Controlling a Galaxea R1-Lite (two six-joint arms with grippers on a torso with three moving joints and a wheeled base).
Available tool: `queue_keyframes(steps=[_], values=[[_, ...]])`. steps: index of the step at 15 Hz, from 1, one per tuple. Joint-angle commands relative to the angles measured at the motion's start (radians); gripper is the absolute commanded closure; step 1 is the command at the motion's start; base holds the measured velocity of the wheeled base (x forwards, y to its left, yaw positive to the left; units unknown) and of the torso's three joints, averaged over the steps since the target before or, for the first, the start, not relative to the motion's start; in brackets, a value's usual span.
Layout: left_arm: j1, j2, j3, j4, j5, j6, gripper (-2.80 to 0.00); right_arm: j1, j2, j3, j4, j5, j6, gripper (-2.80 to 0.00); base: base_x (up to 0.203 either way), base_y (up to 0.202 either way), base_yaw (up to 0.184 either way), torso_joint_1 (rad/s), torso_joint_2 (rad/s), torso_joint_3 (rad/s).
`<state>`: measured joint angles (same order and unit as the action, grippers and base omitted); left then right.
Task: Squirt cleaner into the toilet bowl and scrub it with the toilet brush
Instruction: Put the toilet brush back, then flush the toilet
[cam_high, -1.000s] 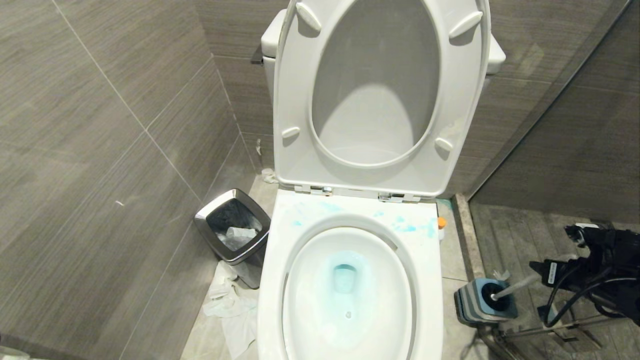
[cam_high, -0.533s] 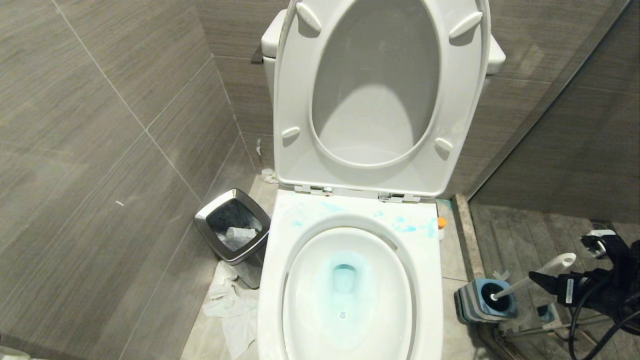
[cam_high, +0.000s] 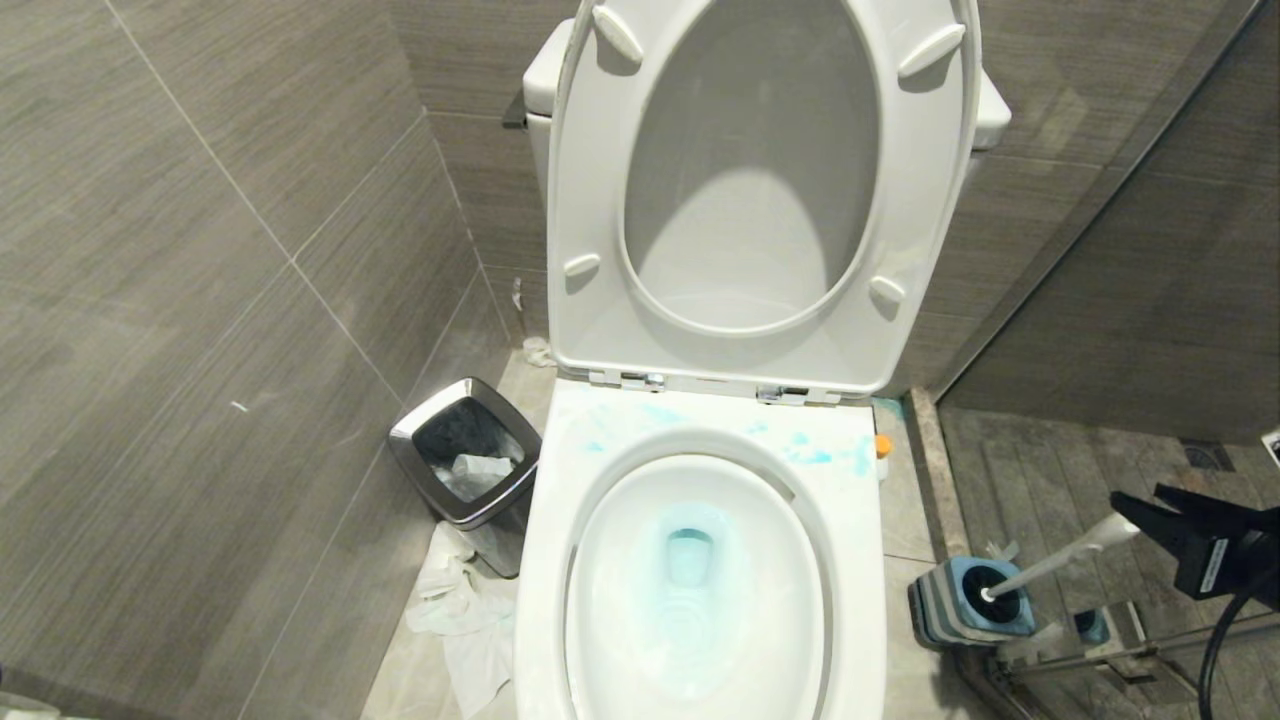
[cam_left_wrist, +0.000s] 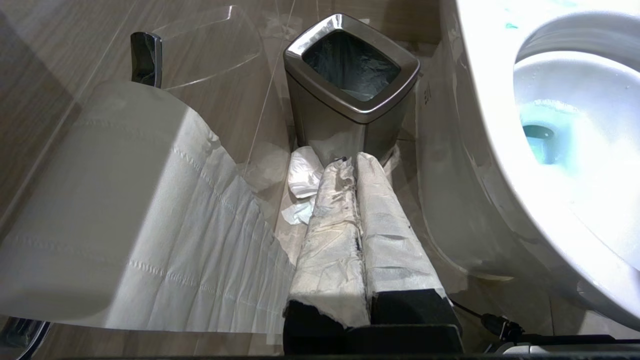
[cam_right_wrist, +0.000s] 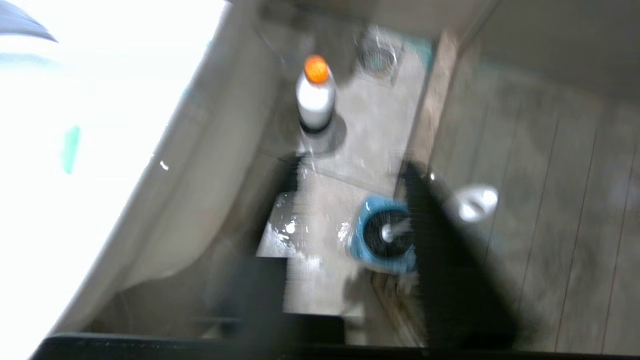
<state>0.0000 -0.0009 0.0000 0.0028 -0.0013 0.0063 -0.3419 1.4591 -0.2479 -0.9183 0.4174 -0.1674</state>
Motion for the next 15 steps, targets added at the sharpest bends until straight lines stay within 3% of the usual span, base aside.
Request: queue_keyframes(steps=[1, 7, 9, 12, 13, 15], values=[[0.000, 0.001, 0.002, 0.000, 0.000, 0.000, 0.00, 0.005, -0.126, 0.040, -0.005, 0.057, -0.008, 0.00, 0.000, 0.000, 0.000, 0.000, 0.00, 0.000], [0.001, 0.001, 0.002, 0.000, 0.000, 0.000, 0.00, 0.024, -0.443, 0.195, 0.018, 0.103, -0.028, 0.00, 0.000, 0.000, 0.000, 0.000, 0.00, 0.000], [0.000, 0.001, 0.002, 0.000, 0.000, 0.000, 0.00, 0.032, -0.515, 0.229, 0.005, 0.101, 0.002, 0.00, 0.000, 0.000, 0.000, 0.000, 0.00, 0.000], [0.000, 0.001, 0.002, 0.000, 0.000, 0.000, 0.00, 0.062, -0.667, 0.206, 0.152, 0.075, 0.053, 0.00, 0.000, 0.000, 0.000, 0.000, 0.00, 0.000], [0.000, 0.001, 0.002, 0.000, 0.000, 0.000, 0.00, 0.129, -0.697, 0.195, 0.193, -0.013, 0.071, 0.00, 0.000, 0.000, 0.000, 0.000, 0.00, 0.000], [0.000, 0.001, 0.002, 0.000, 0.000, 0.000, 0.00, 0.278, -0.764, 0.182, 0.285, -0.349, 0.098, 0.00, 0.000, 0.000, 0.000, 0.000, 0.00, 0.000]])
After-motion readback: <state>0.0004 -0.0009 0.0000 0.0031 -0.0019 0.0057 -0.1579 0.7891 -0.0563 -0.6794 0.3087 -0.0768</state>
